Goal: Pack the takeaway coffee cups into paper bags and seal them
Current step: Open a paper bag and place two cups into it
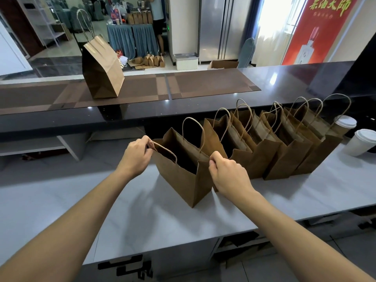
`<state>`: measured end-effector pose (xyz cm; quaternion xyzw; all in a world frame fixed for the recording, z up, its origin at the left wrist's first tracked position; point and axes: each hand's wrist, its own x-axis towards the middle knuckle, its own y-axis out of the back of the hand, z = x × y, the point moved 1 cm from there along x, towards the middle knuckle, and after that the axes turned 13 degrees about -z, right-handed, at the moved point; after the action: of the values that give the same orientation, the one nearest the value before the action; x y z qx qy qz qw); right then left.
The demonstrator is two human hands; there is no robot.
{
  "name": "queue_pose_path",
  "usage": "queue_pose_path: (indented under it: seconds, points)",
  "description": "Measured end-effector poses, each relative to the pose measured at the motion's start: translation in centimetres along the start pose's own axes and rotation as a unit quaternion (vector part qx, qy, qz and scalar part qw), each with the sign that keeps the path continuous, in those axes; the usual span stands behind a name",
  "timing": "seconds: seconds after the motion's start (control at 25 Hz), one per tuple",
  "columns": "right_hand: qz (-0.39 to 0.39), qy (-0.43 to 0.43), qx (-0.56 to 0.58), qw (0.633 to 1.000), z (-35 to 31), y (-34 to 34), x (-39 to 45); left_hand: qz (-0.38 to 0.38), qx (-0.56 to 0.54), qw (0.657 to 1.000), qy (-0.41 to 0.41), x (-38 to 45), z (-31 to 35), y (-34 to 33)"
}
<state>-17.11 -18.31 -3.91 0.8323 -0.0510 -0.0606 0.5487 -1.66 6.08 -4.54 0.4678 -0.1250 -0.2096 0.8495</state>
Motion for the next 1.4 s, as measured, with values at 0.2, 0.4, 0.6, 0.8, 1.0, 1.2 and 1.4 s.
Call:
queue_pose_path:
  seconds: [0.2, 0.4, 0.6, 0.8, 1.0, 1.2, 1.4]
  points:
    - [0.017, -0.002, 0.083, 0.996, -0.9, -0.7, 0.4, 0.019, -0.068, 0.997, 0.031, -3.2, -0.9, -0.6]
    - [-0.005, -0.033, 0.151, 0.988, -2.1, -1.5, 0.6, 0.037, -0.113, 0.992, 0.040, -5.7, -0.4, -1.2]
    - [0.001, -0.066, 0.220, 0.973, -2.2, -1.7, 0.3, 0.079, -0.116, 0.989, 0.035, -6.7, -0.4, -1.1]
    - [0.010, -0.083, 0.243, 0.966, -2.3, -1.6, -0.1, 0.059, -0.117, 0.991, 0.029, -6.4, 0.1, -0.7]
    - [-0.064, -0.095, 0.243, 0.963, -3.0, -1.3, -0.3, -0.070, -0.120, 0.990, 0.028, -7.1, 0.0, -0.2]
    - [-0.120, -0.090, 0.224, 0.963, -3.0, -0.6, -1.3, -0.140, -0.134, 0.981, 0.030, -8.3, -0.6, -0.2]
    - [-0.142, -0.091, 0.235, 0.957, -2.8, -0.4, -2.9, -0.143, -0.150, 0.978, 0.031, -9.7, 0.2, -0.6]
